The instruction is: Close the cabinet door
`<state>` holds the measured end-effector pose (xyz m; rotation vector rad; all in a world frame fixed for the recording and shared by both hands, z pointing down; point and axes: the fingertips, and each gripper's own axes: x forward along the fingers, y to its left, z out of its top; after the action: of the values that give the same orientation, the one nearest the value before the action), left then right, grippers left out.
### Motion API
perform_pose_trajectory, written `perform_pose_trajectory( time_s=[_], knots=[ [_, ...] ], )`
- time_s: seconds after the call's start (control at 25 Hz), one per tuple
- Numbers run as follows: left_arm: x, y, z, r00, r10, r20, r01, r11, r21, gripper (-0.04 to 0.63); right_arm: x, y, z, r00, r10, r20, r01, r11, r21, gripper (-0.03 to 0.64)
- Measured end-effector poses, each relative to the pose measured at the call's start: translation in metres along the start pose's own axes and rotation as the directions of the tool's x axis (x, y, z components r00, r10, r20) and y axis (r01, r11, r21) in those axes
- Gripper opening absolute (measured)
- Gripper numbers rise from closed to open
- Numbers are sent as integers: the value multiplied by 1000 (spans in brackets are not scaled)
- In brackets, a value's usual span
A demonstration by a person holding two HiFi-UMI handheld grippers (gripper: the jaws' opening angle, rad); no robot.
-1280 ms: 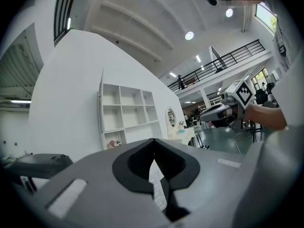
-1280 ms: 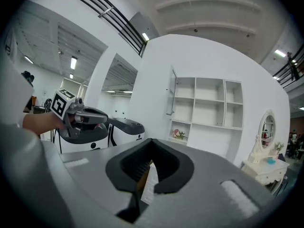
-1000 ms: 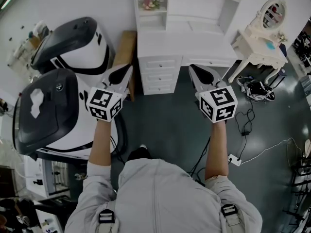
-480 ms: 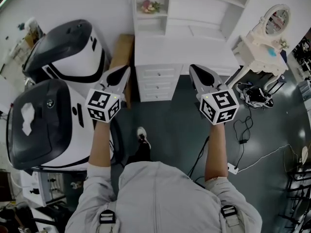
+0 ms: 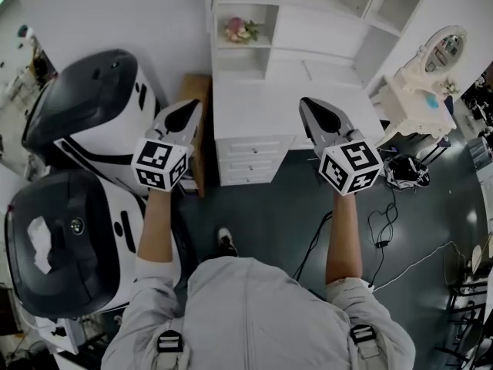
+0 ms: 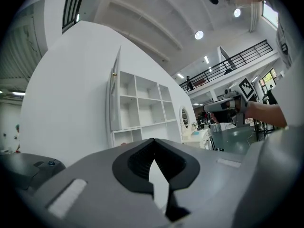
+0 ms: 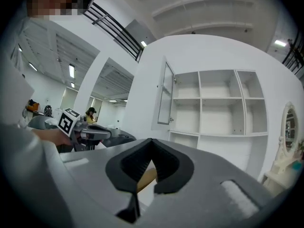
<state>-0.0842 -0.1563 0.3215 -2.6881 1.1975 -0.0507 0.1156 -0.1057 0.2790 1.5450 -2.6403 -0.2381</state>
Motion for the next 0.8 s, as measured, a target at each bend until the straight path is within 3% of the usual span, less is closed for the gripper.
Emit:
perform_pose_trajectory(
  time_s=[0.4,0.72,0.8],
  knots=[
    [43,92,-21,999,37,-11,-37,999,-13,18,123,-9,-14,995,47,-90,-51,998,-44,2],
    [62,140,-37,998,49,-28,-49,999,5,18,197,-6,-4,996,74,-55,-74,997,8,5],
    [64,146,-39,998,49,-33,-48,999,11,18,213,-2,3,995,94,-36,-93,995,22,68]
  ],
)
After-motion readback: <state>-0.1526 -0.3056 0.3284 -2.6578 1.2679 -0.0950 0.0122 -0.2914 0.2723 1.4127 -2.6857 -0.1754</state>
